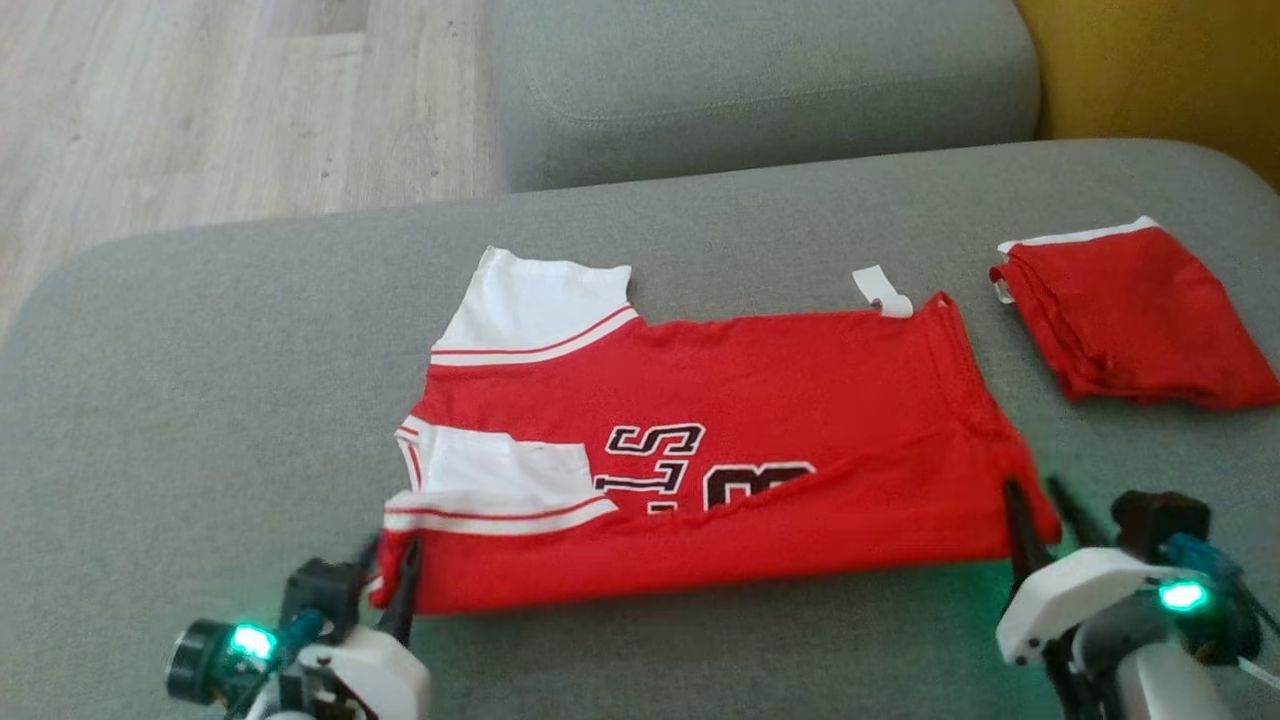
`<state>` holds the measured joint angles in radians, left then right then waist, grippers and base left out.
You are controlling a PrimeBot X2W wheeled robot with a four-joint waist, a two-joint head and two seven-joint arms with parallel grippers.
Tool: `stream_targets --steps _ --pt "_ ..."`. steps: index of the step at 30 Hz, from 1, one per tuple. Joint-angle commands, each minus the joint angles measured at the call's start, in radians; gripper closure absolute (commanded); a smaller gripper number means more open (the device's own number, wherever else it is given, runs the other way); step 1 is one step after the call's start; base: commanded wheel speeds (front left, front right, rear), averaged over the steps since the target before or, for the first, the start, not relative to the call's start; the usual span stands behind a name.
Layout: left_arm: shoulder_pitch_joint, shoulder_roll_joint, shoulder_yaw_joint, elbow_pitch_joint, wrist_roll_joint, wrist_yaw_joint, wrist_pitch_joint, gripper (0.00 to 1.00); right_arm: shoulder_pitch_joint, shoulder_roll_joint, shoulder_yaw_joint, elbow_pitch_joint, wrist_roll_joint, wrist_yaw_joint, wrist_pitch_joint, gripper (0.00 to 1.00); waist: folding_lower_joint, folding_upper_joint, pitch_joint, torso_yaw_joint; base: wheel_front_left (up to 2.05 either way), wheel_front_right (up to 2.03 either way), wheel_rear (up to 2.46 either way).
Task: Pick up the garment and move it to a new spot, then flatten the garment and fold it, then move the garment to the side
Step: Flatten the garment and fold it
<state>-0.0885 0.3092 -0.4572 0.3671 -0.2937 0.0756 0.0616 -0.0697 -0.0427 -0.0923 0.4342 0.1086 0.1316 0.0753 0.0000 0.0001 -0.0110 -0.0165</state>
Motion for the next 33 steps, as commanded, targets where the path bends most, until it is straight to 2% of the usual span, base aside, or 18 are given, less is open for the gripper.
stream_targets --steps 1,6,10,17,20,23,28,31,33 --pt "-0.056 0.020 0.052 -0.034 -0.001 0.015 -0.023 0.00 -0.042 -0.008 0.017 -0.044 -0.002 -0.001 -0.034 0.00 0.0000 -0.0001 0.007 -0.003 0.00 0.00 0.00" --pt "-0.092 -0.017 0.103 -0.053 -0.016 0.066 -0.147 0.00 -0.080 -0.008 0.032 -0.078 0.031 -0.001 -0.205 0.00 0.0000 -0.0001 0.038 -0.010 0.00 0.00 0.00" --pt "-0.144 -0.055 0.148 -0.073 -0.036 0.079 -0.280 0.00 -0.111 -0.008 0.057 -0.093 0.065 -0.001 -0.298 0.00 0.0000 -0.0001 0.072 -0.022 0.00 0.00 0.00" --pt "-0.240 -0.080 0.167 -0.114 -0.013 0.029 -0.322 0.00 -0.163 -0.008 0.099 -0.115 0.093 -0.001 -0.333 0.00 0.0000 -0.0001 0.154 -0.058 0.00 0.00 0.00" --pt "-0.317 -0.059 0.158 -0.095 0.012 -0.005 -0.323 0.00 -0.186 -0.008 0.110 -0.129 0.103 -0.001 -0.336 0.00 0.0000 -0.0001 0.202 -0.076 0.00 0.00 0.00" --pt "-0.433 -0.012 0.147 -0.042 0.042 -0.043 -0.294 0.00 -0.213 -0.008 0.129 -0.148 0.112 -0.001 -0.336 0.00 0.0000 -0.0001 0.249 -0.104 0.00 0.00 0.00" --pt "-0.639 0.075 0.128 0.064 0.054 -0.144 -0.174 0.00 -0.242 -0.008 0.159 -0.191 0.142 -0.001 -0.337 0.00 0.0000 -0.0001 0.324 -0.158 0.00 0.00 0.00" --pt "-0.776 0.146 0.099 0.164 0.043 -0.191 -0.068 0.00 -0.260 -0.008 0.181 -0.224 0.165 -0.001 -0.337 0.00 0.0000 -0.0001 0.383 -0.199 0.00 0.00 0.00" --pt "-0.824 0.164 0.093 0.223 -0.001 -0.201 -0.002 0.00 -0.266 -0.008 0.190 -0.243 0.172 -0.001 -0.337 0.00 0.0000 -0.0001 0.408 -0.218 0.00 0.00 0.00"
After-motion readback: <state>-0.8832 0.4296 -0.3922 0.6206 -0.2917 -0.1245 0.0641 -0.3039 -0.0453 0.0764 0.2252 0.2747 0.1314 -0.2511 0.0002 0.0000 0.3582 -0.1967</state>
